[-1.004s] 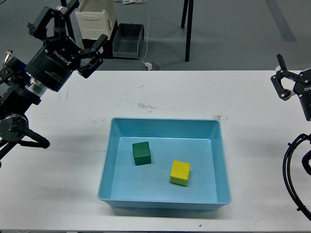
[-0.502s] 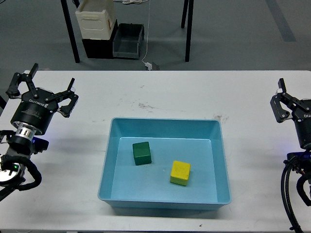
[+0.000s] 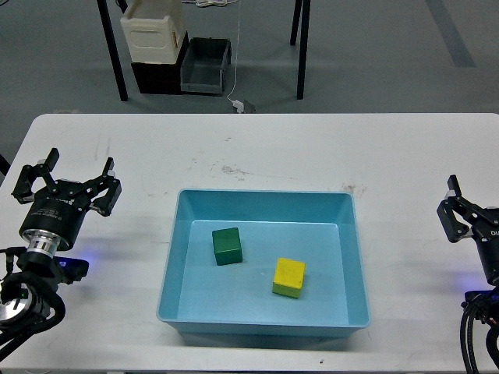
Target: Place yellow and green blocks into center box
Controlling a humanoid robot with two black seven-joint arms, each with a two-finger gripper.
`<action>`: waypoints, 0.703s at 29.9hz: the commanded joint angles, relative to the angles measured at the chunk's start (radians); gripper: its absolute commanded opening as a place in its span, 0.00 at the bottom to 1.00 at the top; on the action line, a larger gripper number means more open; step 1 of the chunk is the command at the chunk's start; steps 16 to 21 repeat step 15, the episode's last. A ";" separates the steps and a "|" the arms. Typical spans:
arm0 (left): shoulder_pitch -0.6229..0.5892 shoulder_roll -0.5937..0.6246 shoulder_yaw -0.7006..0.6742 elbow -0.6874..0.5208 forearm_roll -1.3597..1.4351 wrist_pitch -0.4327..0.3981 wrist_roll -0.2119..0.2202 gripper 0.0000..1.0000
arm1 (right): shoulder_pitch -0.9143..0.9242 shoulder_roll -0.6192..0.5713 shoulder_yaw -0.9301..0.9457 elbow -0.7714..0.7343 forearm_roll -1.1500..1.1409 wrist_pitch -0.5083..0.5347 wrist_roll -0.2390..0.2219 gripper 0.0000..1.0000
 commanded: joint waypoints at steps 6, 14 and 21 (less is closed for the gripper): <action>0.088 0.006 -0.022 -0.109 0.005 -0.018 0.000 1.00 | -0.005 0.000 -0.003 -0.004 0.001 0.003 0.007 0.99; 0.105 0.001 -0.035 -0.113 0.005 -0.025 0.000 1.00 | -0.008 0.000 -0.002 -0.006 -0.001 0.006 0.007 0.99; 0.105 0.001 -0.035 -0.113 0.005 -0.025 0.000 1.00 | -0.008 0.000 -0.002 -0.006 -0.001 0.006 0.007 0.99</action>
